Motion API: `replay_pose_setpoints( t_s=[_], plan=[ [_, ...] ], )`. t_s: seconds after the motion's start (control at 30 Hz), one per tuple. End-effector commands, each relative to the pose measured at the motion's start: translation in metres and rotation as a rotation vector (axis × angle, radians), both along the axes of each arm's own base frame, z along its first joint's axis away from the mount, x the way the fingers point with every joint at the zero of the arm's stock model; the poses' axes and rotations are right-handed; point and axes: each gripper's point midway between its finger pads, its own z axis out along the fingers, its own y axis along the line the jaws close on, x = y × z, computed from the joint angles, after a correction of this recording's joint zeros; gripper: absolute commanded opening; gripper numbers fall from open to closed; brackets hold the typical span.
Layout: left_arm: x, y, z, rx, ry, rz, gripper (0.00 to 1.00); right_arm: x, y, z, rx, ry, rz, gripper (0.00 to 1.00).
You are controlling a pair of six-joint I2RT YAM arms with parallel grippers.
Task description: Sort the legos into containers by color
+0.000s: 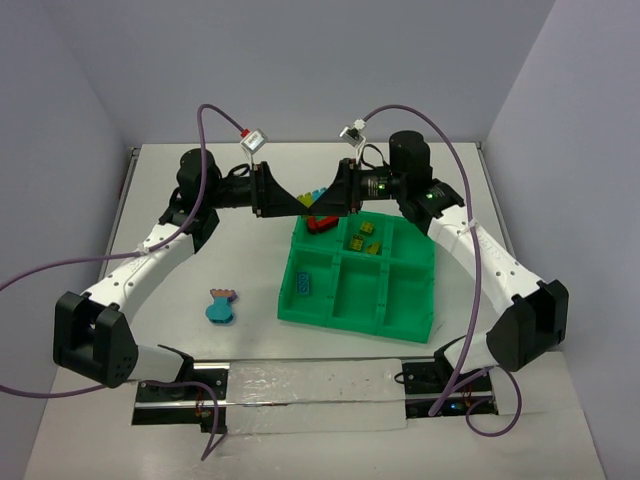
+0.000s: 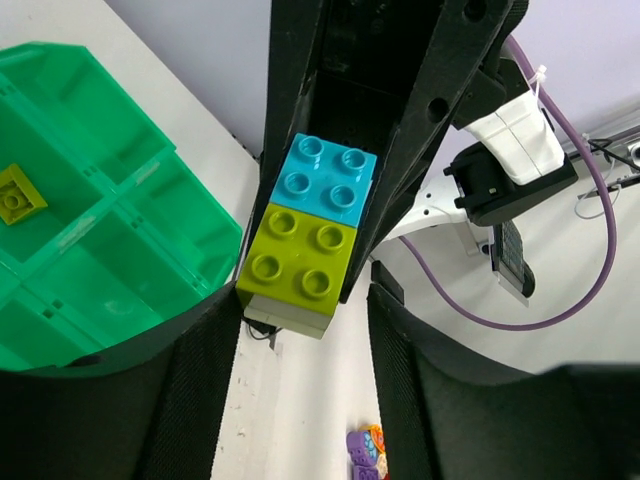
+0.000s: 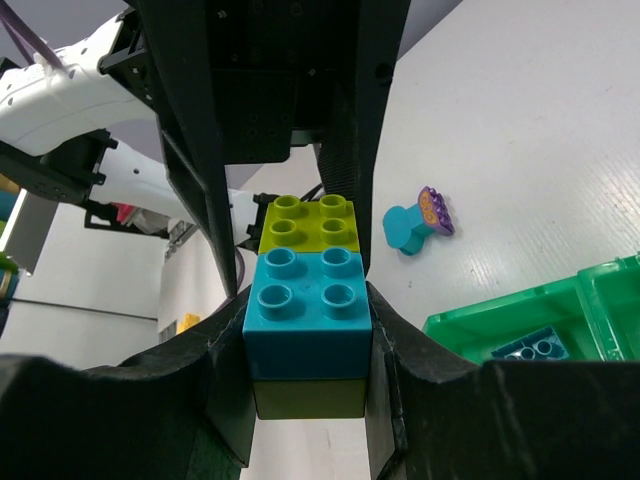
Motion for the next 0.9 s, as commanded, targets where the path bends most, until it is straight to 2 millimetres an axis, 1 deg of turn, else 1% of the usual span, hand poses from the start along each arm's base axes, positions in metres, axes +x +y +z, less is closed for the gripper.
replay_pose_setpoints(
  t_s=[0.0, 0.1, 0.23, 0.3, 0.4, 0.43, 0.47, 0.5, 0.57, 0.6, 0.63, 0.73, 0.83, 0.87],
  plan=[
    [-0.002, -0.003, 0.026, -0.048, -0.094, -0.018, 0.53, -0.004, 0.006, 0.025, 0.038, -0.079, 0.038, 0.0],
    [-0.002, -0.003, 0.026, -0.051, -0.093, -0.018, 0.5, -0.004, 0.006, 0.024, 0.035, -0.078, 0.037, 0.0],
    [-0.001, -0.003, 0.027, -0.054, -0.091, -0.014, 0.47, -0.005, 0.006, 0.022, 0.031, -0.074, 0.042, 0.0],
    [-0.002, -0.003, 0.029, -0.061, -0.096, -0.013, 0.42, -0.004, 0.006, 0.019, 0.026, -0.066, 0.042, 0.0],
    [-0.003, -0.003, 0.031, -0.068, -0.098, -0.013, 0.3, -0.004, 0.007, 0.016, 0.017, -0.059, 0.045, 0.0],
    [-0.003, -0.003, 0.031, -0.07, -0.099, -0.012, 0.28, -0.005, 0.006, 0.014, 0.013, -0.056, 0.048, 0.0],
    [-0.002, -0.003, 0.032, -0.071, -0.099, -0.01, 0.28, -0.005, 0.007, 0.013, 0.01, -0.053, 0.052, 0.0],
    [-0.002, -0.003, 0.031, -0.071, -0.098, -0.009, 0.31, -0.005, 0.006, 0.012, 0.009, -0.053, 0.053, 0.0],
    [-0.002, -0.003, 0.031, -0.071, -0.089, -0.009, 0.52, -0.005, 0.006, 0.009, 0.002, -0.046, 0.054, 0.0],
    [-0.001, -0.003, 0.031, -0.071, -0.088, -0.01, 0.56, -0.006, 0.006, 0.007, 0.0, -0.044, 0.055, 0.0],
    [-0.001, -0.003, 0.031, -0.07, -0.086, -0.009, 0.59, -0.006, 0.006, 0.007, -0.002, -0.042, 0.056, 0.0],
    [0.002, -0.003, 0.03, -0.07, -0.079, 0.002, 0.62, -0.007, 0.006, 0.005, -0.006, -0.034, 0.058, 0.0],
    [0.004, 0.0, 0.032, -0.076, -0.088, 0.017, 0.59, -0.007, 0.006, 0.006, -0.009, -0.04, 0.058, 0.0],
    [0.006, 0.002, 0.032, -0.078, -0.09, 0.027, 0.57, -0.007, 0.005, 0.006, -0.013, -0.039, 0.057, 0.0]
  ],
)
